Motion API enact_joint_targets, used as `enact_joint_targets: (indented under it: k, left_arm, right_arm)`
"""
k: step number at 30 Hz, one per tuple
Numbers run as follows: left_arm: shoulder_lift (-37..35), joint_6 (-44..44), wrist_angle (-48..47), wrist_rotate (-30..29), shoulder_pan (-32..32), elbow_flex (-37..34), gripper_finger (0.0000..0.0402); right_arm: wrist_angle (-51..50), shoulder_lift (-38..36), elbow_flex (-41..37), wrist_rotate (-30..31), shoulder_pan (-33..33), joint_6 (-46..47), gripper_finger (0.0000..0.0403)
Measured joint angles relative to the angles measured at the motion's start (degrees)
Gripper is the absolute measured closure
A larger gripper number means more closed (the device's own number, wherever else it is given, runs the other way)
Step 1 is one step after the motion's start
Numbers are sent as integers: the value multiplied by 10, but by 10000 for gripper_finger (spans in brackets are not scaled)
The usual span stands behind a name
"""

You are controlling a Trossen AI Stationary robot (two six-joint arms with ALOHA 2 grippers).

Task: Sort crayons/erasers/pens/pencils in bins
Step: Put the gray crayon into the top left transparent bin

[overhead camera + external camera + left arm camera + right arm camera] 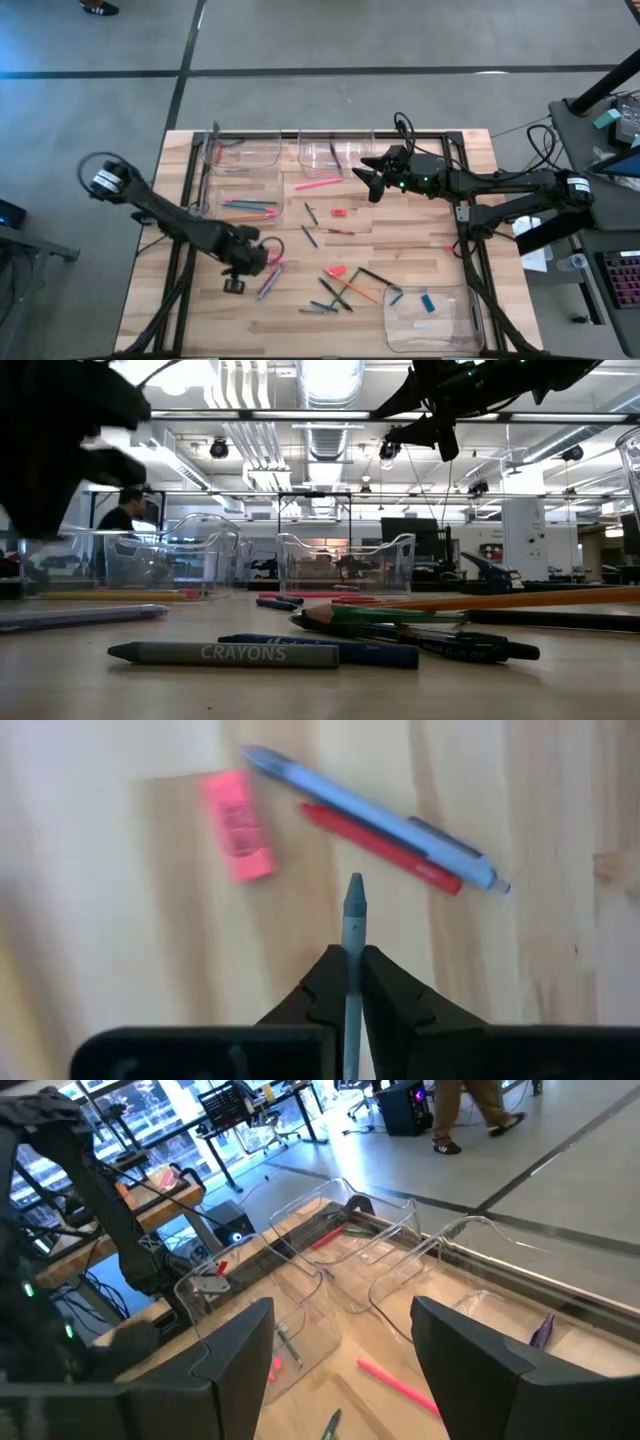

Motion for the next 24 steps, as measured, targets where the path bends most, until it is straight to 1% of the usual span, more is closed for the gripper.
enact_joint_targets:
  k: [1, 4, 7, 10, 13, 14, 17, 21, 24]
  left_arm:
    - [-17, 2, -25, -13, 1, 9, 398]
    - [-74, 11, -54, -66, 13, 47, 399]
    - [-123, 12, -113, -158, 45, 80, 399]
    - [-167, 42, -144, -252, 97, 107, 399]
    - [-204, 124, -138, -315, 173, 122, 400]
    - [-211, 158, -132, -325, 206, 122, 400]
    - [-219, 255, -111, -321, 317, 120, 400]
    - [-202, 365, -80, -265, 480, 105, 400]
    - [-164, 421, -66, -239, 582, 101, 397]
  right_arm:
    - [0, 0, 0, 0, 0, 0, 179]
    - [0, 0, 0, 0, 0, -1, 179]
    - [-1, 0, -1, 0, 0, -6, 179]
    - [0, 0, -2, 5, 0, -7, 179]
    - [0, 0, -3, 5, 0, -7, 179]
    - [0, 0, -3, 5, 0, -6, 179]
    - [1, 0, -3, 6, 0, 1, 179]
    - [1, 0, -3, 6, 0, 9, 179]
    - [1, 0, -3, 6, 0, 10, 179]
